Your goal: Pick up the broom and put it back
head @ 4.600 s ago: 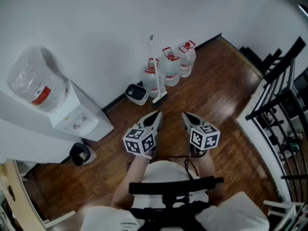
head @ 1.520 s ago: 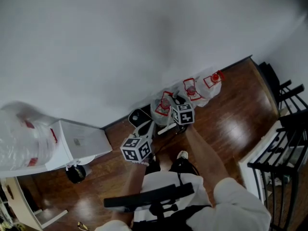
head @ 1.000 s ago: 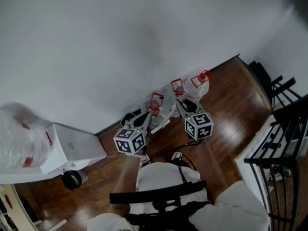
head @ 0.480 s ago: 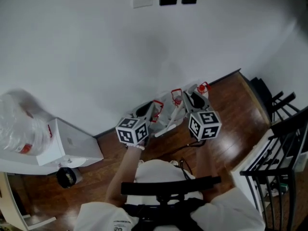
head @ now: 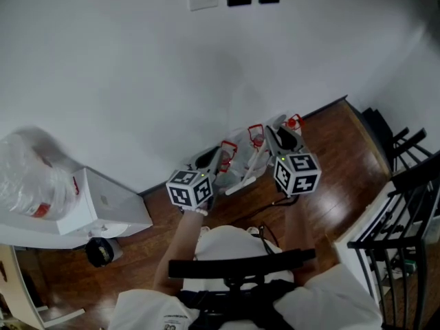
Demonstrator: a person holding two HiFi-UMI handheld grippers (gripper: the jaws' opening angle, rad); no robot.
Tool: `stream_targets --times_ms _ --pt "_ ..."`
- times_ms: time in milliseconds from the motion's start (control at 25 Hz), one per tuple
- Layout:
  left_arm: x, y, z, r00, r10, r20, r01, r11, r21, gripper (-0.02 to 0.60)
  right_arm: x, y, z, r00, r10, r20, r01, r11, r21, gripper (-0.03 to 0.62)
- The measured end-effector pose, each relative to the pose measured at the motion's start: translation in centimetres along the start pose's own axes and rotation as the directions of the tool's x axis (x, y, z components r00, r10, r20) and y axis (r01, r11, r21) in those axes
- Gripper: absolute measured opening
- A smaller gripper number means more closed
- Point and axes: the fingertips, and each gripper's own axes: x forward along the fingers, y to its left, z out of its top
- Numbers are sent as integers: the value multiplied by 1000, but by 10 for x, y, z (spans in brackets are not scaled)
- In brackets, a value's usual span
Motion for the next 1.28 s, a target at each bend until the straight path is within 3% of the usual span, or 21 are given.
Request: stream_targets --times_ms 720,1280 --pt "-9 9 -3 1000 26 -3 -26 1000 -9 -14 1 10 -6 999 37 -20 -36 999 14 129" --pt "-6 10 -21 999 17 -44 -18 999 -28 -14 17 8 -40 994 48 -100 -45 998 35 129"
